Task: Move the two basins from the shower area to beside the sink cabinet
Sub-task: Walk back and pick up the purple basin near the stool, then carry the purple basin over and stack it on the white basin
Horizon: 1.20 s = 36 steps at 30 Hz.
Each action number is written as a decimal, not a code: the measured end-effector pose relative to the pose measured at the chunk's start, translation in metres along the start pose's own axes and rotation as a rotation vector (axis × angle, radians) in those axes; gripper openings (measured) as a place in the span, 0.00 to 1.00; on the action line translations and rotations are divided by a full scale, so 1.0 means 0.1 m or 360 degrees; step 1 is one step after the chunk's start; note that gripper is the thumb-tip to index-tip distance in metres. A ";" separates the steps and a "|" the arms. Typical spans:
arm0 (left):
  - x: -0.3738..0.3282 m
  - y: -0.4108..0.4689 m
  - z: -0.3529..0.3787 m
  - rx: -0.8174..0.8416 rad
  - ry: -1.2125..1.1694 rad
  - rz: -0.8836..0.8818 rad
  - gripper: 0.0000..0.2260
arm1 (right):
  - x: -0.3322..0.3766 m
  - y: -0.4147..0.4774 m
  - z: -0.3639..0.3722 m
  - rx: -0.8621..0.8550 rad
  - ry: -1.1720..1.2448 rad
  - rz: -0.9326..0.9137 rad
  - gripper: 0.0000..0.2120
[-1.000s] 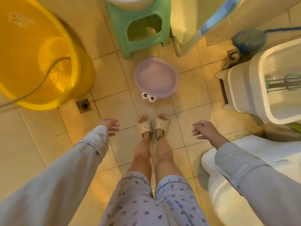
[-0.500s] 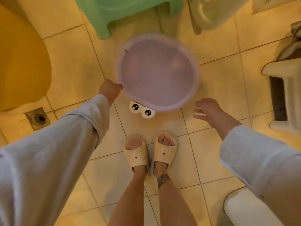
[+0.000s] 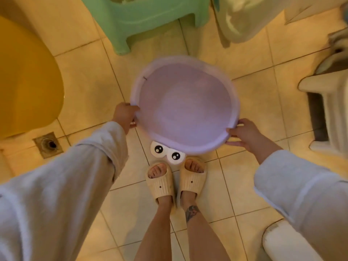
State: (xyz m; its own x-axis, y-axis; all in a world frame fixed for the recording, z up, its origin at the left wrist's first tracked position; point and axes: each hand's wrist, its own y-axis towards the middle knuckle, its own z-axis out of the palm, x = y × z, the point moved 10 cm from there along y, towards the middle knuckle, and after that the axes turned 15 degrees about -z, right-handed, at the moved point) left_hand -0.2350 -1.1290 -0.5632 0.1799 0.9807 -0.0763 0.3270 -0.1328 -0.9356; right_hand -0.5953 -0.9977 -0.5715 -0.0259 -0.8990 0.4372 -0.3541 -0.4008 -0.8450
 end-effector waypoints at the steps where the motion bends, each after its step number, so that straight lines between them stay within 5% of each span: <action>1: 0.11 -0.21 -0.09 0.0029 -0.0004 -0.0031 0.10 | 0.03 -0.23 -0.07 0.0008 -0.0019 0.0017 0.22; 10: 1.26 -2.60 -1.09 0.0063 -0.0046 -0.0355 0.16 | 0.62 -2.68 -0.80 0.0148 -0.0155 0.0088 0.16; 16: 1.52 -3.67 -1.59 -0.0001 -0.0128 -0.0353 0.21 | 1.01 -3.81 -1.15 0.0207 -0.0100 -0.0086 0.21; 21: 1.46 -4.13 -1.78 -0.0005 -0.0038 -0.0194 0.20 | 1.04 -4.34 -1.41 0.0164 0.0019 -0.0167 0.14; 28: 1.22 -4.49 -1.71 0.0067 -0.0104 -0.0057 0.14 | 0.91 -4.63 -1.66 0.0035 0.0258 -0.0231 0.17; 36: 0.90 -4.69 -1.37 0.0255 0.0229 0.0079 0.06 | 0.52 -5.06 -1.90 -0.0270 0.0637 -0.0264 0.19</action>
State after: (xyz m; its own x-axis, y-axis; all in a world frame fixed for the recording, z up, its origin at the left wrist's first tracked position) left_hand -0.2451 -0.9982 -0.0843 0.3265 0.9414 -0.0843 0.1649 -0.1446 -0.9757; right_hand -0.5954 -0.8082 -0.0623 -0.3029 -0.6730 0.6748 -0.5311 -0.4687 -0.7059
